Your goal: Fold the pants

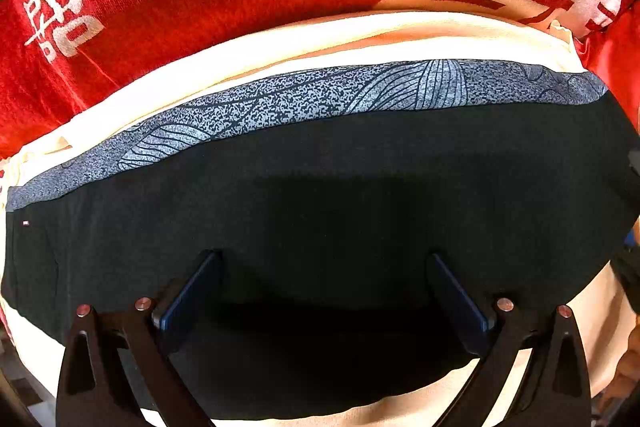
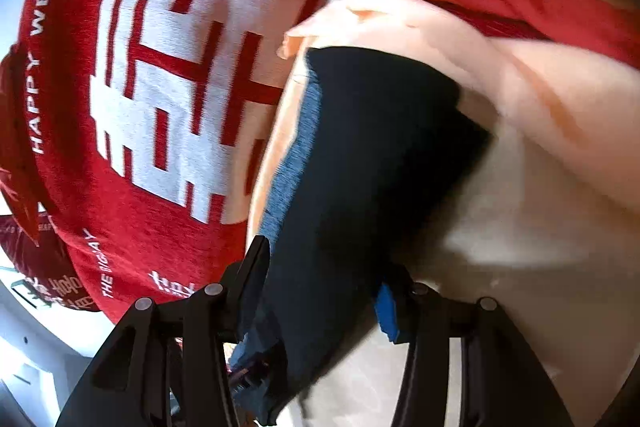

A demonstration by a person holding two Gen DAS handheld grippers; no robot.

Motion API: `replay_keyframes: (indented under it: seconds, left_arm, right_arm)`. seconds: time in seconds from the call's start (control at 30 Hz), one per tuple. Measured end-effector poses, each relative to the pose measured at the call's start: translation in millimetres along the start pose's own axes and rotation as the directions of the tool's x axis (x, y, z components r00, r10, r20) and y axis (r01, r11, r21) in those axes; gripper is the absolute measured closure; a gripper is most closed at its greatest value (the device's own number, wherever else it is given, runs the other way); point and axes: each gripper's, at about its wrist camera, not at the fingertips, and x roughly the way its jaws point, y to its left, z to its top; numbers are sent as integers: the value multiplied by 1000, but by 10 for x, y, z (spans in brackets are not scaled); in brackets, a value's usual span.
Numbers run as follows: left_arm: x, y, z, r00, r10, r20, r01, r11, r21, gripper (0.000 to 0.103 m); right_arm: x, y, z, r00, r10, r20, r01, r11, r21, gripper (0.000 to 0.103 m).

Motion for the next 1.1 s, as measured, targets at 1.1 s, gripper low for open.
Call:
replay_keyframes:
  seconds: [1.1]
  left_arm:
    - [-328,-84,-203,957,-284,63,275,953,129,27]
  right_arm:
    - [363,1815,-744,936,-352,3,276,728,-627,90]
